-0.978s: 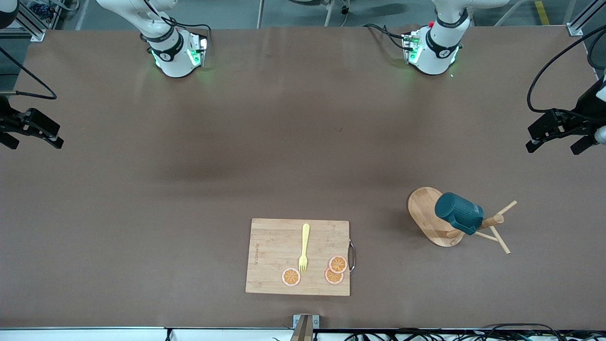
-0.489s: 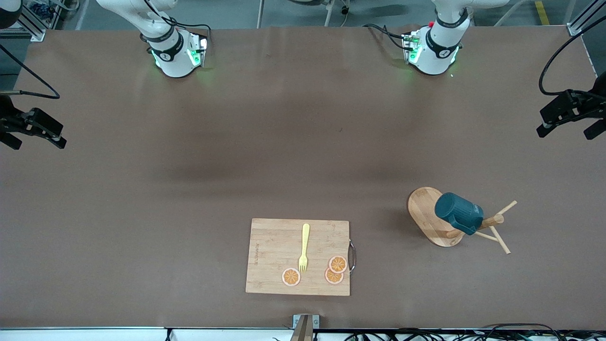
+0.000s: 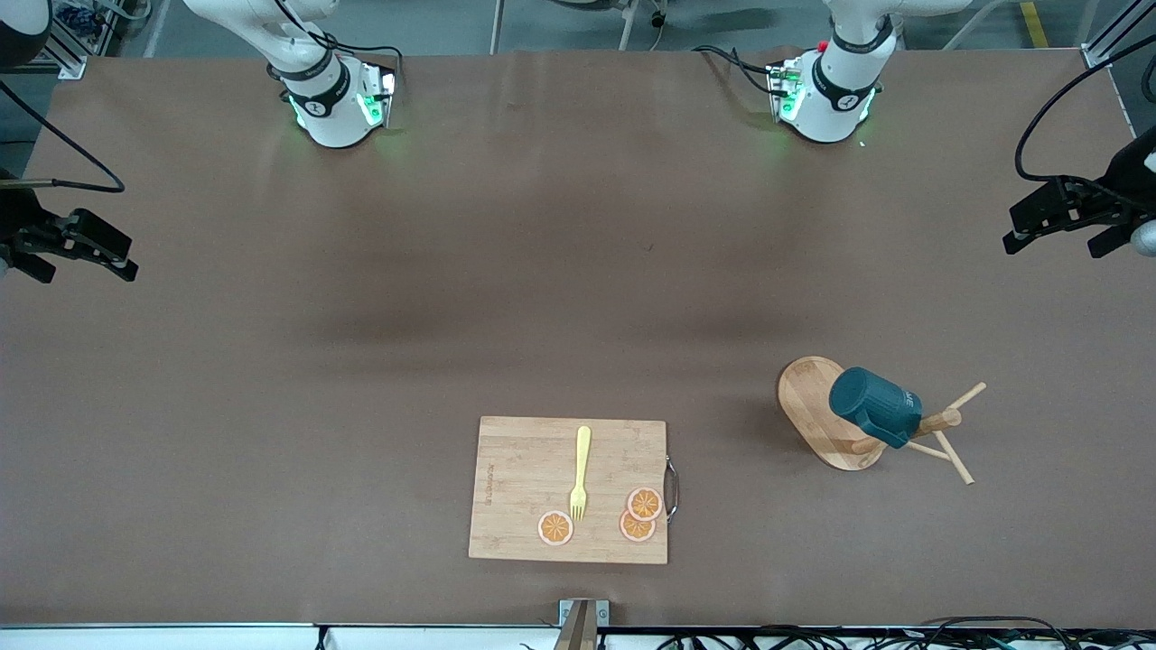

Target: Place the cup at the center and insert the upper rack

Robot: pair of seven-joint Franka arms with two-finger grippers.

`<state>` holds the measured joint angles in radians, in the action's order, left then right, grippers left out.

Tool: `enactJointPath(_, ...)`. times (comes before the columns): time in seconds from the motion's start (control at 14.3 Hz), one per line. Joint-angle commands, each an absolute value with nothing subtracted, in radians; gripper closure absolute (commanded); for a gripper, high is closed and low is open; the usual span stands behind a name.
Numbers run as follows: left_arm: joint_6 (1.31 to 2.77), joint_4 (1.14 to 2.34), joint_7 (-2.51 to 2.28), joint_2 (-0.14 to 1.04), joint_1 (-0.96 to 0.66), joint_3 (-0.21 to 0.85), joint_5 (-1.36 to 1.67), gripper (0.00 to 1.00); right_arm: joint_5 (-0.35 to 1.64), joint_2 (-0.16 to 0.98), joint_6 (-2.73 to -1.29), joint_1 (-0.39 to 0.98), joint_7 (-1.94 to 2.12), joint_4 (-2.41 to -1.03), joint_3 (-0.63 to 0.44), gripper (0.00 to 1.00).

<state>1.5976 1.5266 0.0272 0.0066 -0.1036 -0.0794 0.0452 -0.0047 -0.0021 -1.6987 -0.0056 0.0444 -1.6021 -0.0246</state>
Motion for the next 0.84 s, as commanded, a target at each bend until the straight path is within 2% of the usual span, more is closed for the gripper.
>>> enactJointPath(0.0,1.580,1.526,0.028,0.002,-0.104,-0.080,0.032,0.00,-0.023,-0.028,-1.706,-0.006,0.029,-1.623,-0.029,0.00)
enactJointPath(0.77,1.580,1.532,0.023,0.002,-0.106,-0.080,0.032,0.00,-0.025,-0.026,-1.677,-0.009,0.034,-1.595,-0.032,0.00)
